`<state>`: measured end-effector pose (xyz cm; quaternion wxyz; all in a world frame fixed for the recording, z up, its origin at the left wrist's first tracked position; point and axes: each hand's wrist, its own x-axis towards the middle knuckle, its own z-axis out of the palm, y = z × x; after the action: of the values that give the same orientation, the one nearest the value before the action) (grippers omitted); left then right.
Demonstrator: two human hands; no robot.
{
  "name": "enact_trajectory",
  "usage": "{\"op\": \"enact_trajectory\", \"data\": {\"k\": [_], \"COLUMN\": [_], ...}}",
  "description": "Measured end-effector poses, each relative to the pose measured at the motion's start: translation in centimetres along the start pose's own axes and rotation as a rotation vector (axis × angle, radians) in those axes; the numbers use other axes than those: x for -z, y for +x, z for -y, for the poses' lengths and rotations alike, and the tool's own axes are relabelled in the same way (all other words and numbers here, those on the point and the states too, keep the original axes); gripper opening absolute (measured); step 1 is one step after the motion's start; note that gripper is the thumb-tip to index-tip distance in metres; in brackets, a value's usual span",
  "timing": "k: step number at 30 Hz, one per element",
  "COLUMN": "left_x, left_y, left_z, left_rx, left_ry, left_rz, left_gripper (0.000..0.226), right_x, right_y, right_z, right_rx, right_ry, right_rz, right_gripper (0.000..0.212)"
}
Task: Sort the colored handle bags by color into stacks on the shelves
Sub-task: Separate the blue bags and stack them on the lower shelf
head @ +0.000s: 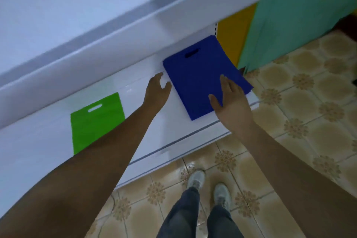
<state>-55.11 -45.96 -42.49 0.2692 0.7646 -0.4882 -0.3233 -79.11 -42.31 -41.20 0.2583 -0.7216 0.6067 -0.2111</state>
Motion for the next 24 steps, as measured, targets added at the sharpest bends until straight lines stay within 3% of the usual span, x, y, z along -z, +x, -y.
{"op": "enact_trajectory", "data": {"k": [5, 10, 17, 24], "left_x": [5.3, 14.8, 30.2, 44.9], "left_y": [-8.4, -18.0, -32.8, -44.6], "left_z": [2.8, 4.8, 10.1, 15.0], "left_rx": [-0.030, 0.013, -0.073, -0.101], "left_ry": [-0.102, -0.133, -0.064, 0.021], "left_rz": [-0.139, -0.297, -0.456, -0.643], "left_gripper": [0.049, 0.040, 0.025, 0.021], "right_x": [1.0, 0.0, -1.7, -4.8], "right_y": [-4.4, -11.0, -21.2, -29.6], "right_z": [9.7, 19.4, 33.9, 47.0], "right_rx": [0.160, 0.338, 0.548, 0.627], "right_ry": [0.158, 0.223, 0.299, 0.399], "right_rz": [0.122, 0.272, 0.296, 0.295], "right_gripper": [0.070, 0.069, 0.080, 0.059]}}
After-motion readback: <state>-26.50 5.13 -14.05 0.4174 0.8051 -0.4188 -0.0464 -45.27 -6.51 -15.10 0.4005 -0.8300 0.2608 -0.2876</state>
